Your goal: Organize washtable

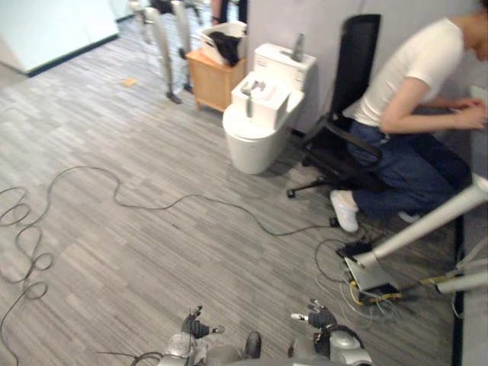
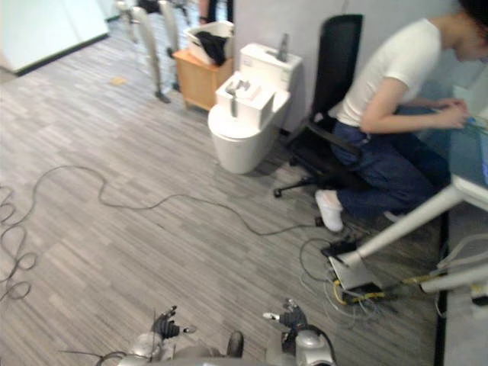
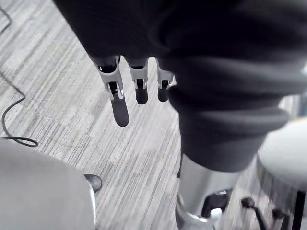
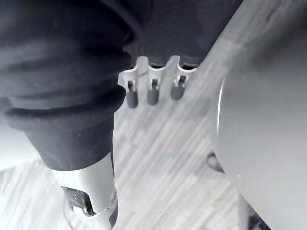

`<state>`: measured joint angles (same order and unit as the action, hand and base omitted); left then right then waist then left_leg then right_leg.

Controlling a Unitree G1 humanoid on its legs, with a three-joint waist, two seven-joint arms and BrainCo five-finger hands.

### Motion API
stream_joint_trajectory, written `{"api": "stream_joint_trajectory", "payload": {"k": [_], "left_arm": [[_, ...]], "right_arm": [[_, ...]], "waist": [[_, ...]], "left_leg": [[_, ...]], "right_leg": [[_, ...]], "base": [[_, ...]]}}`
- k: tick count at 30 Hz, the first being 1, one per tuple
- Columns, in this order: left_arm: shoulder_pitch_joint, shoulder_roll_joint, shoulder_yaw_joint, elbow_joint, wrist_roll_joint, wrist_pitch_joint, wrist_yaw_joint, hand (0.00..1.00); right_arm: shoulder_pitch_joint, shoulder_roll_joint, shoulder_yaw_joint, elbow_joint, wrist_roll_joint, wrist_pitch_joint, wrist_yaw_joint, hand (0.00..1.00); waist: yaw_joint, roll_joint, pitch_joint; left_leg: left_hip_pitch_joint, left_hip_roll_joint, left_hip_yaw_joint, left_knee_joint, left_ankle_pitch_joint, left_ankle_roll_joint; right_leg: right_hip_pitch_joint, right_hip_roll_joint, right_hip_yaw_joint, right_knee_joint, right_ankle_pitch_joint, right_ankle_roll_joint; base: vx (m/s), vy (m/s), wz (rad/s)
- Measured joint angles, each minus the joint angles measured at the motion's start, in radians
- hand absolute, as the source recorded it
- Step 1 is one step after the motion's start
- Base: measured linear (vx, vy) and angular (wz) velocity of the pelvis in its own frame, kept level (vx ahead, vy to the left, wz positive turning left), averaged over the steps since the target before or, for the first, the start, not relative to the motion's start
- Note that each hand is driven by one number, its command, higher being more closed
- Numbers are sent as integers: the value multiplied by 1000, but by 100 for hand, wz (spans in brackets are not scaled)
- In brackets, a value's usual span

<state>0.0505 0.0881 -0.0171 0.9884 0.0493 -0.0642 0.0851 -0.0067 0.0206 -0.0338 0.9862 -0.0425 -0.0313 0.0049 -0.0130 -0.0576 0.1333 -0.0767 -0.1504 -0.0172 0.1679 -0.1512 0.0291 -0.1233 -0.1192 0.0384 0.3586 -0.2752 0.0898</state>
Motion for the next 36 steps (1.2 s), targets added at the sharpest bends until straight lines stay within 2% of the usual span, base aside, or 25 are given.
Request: {"api": "stream_joint_trajectory", "payload": {"k": [1, 2, 3, 4, 5, 7, 8, 9, 10, 11, 12, 13, 14, 15, 16, 17, 18, 19, 23, 25, 26, 27, 29, 33, 36], "left_arm": [[-17, -3, 13, 2, 0, 1, 4, 0], [-21, -4, 14, 2, 0, 2, 4, 0], [-24, -26, 13, -3, 0, 3, 4, 0], [-27, -32, 9, -10, -1, 2, 4, 0], [-28, -43, 8, -30, -1, 3, 5, 0], [-20, -45, 9, -41, 0, 3, 6, 0], [-24, -46, 10, -47, 0, 4, 5, 0], [-22, -49, 8, -46, 0, 8, 4, 0], [-20, -58, 7, -48, 1, 10, 1, 0], [-21, -59, 1, -47, 1, 11, 0, 0], [-19, -54, -37, -44, 1, 12, -1, 0], [-20, -40, -52, -38, 1, 12, -4, 0], [-34, -35, -63, -17, 3, 13, -16, 0], [-39, -40, -65, -1, 3, 15, -20, 0], [-45, -47, -61, 6, 3, 20, -20, 0], [-44, -45, -62, 4, 3, 19, -21, 0], [-40, -42, -65, 4, 3, 17, -20, 0], [-34, -32, -65, 5, 3, 17, -20, 0], [-27, -10, -64, 26, 4, 16, -20, 0], [-27, -4, -65, 35, 4, 17, -20, 0], [-26, 1, -63, 36, 5, 17, -21, 0], [-22, 7, -58, 36, 5, 16, -21, 0], [-12, 12, -24, 34, 3, 15, -20, 0], [-10, -6, -8, 33, 4, 16, -20, 0], [-12, -14, 24, 29, 4, 17, -20, 0]], "right_arm": [[14, -8, 0, -19, 0, -3, -1, 0], [12, -6, 1, -19, 1, 3, -1, 0], [14, -11, 1, -21, 1, 3, -1, 0], [10, -11, -2, -22, 2, 4, -3, 0], [0, -3, -5, -30, 3, 3, -5, 0], [-1, 8, -6, -33, 3, 4, -6, 0], [1, 18, -6, -41, 3, 3, -10, 0], [2, 16, -8, -43, 3, 3, -12, 0], [-4, -2, -10, -43, 4, 5, -19, 0], [-3, -4, -12, -43, 4, 5, -21, 0], [12, -9, -21, -42, 5, 5, -22, 0], [18, -9, -29, -36, 5, 4, -22, 0], [13, -3, -50, -18, 4, 3, -22, 0], [18, -9, -72, -23, 7, 5, -23, 0], [8, -20, -80, -22, 11, 5, -23, 0], [9, -23, -78, -18, 12, 6, -22, 0], [11, -29, -66, -19, 12, 7, -21, 0], [9, -28, -63, -20, 12, 4, -20, 0], [5, -32, -24, -19, 10, 2, -19, 0], [1, -37, -20, -21, 11, -3, -19, 0], [2, -44, -1, -19, 10, -3, -19, 0], [10, -45, 15, -17, 10, -2, -19, 0], [9, -45, 44, -3, 10, -1, -16, 0], [5, -49, 43, 1, 10, -2, -5, 0], [13, -50, 44, -20, 12, -2, -7, 0]], "waist": [[1, 12, 1], [10, -3, 3], [11, 5, 2], [19, 14, 6], [29, 19, 10], [26, 19, 13], [23, 36, 14], [21, 44, 17], [11, 61, 18], [1, 55, 18], [-18, 49, 11], [-28, 20, -4], [-33, 16, 0], [-40, 29, 6], [-40, 35, 31], [-33, 33, 33], [-29, 31, 32], [-31, 32, 32], [-31, 31, 32], [-38, 32, 32], [-39, 30, 33], [-35, 22, 29], [-26, 1, 14], [-28, 30, 7], [-27, 31, 7]], "left_leg": [[-41, 25, 19, 78, 34, 58], [-41, 15, 12, 86, 35, 66], [-53, 3, -27, 101, 35, 64], [-63, 5, -29, 103, 41, 54], [-89, 7, 21, 93, 82, -6], [-83, 36, 114, 68, 77, -22], [-86, 109, 285, 136, 13, -5], [-91, 178, 386, 210, -20, -4], [-115, 194, 415, 240, -12, 8], [-110, 189, 407, 240, 4, 14], [-104, 147, 342, 154, 29, 12], [-88, 115, 310, 81, 50, -13], [-67, 126, 330, 72, 4, 1], [-46, 161, 329, 68, -8, -5], [-8, 139, 309, -4, 42, 25], [11, 129, 308, -41, 64, 9], [35, 114, 303, -98, 100, 15], [43, 105, 293, -118, 117, 37], [55, 84, 256, -175, 168, 53], [52, 77, 218, -197, 188, 52], [49, 70, 193, -208, 197, 42], [49, 60, 180, -221, 199, 39], [43, 48, 179, -254, 213, 18], [8, 76, 170, -264, 222, 5], [-48, 97, 171, -187, 222, 5]], "right_leg": [[8, -1, -34, -20, 13, 7], [13, -12, -33, -27, 34, -3], [19, -23, -69, -13, 53, 3], [22, -20, -93, -7, 58, 0], [26, -41, -151, -13, 66, -11], [32, -48, -193, -18, 86, -30], [50, -38, -237, -19, 88, -35], [60, -26, -271, -8, 87, -36], [60, -19, -298, 26, 80, -40], [53, -19, -315, 38, 64, -39], [54, 0, -315, -31, 69, -61], [67, -21, -330, -73, 74, -63], [74, -38, -382, -107, 101, -51], [76, -29, -403, -102, 107, -47], [91, -31, -412, -117, 130, -49], [93, -32, -408, -127, 139, -48], [100, -33, -394, -142, 150, -42], [103, -36, -388, -144, 150, -42], [81, -44, -384, -93, 149, -31], [33, -35, -252, -26, 135, -42], [26, -27, -159, -9, 119, -28], [31, -30, -117, -17, 115, -22], [40, -43, -118, -57, 86, 7], [33, -13, -131, -100, 92, -2], [27, -3, -149, -94, 99, -13]], "base": [[52, -130, 127], [88, -146, 135], [95, -60, 89], [93, -140, 130], [44, -97, 91], [3, -63, 78], [8, -75, 66], [-4, -108, 80], [-41, -60, 76], [-87, -84, 112], [-89, -48, 110], [-25, -59, 128], [11, -12, 92], [39, -31, 86], [-32, 18, 42], [-80, 60, 23], [-131, 107, 11], [-120, 79, 16], [-147, 40, 24], [-119, 43, 56], [-109, 32, 76], [-83, -5, 75], [-82, -58, 53], [-64, -72, 25], [-22, -56, 16]]}}
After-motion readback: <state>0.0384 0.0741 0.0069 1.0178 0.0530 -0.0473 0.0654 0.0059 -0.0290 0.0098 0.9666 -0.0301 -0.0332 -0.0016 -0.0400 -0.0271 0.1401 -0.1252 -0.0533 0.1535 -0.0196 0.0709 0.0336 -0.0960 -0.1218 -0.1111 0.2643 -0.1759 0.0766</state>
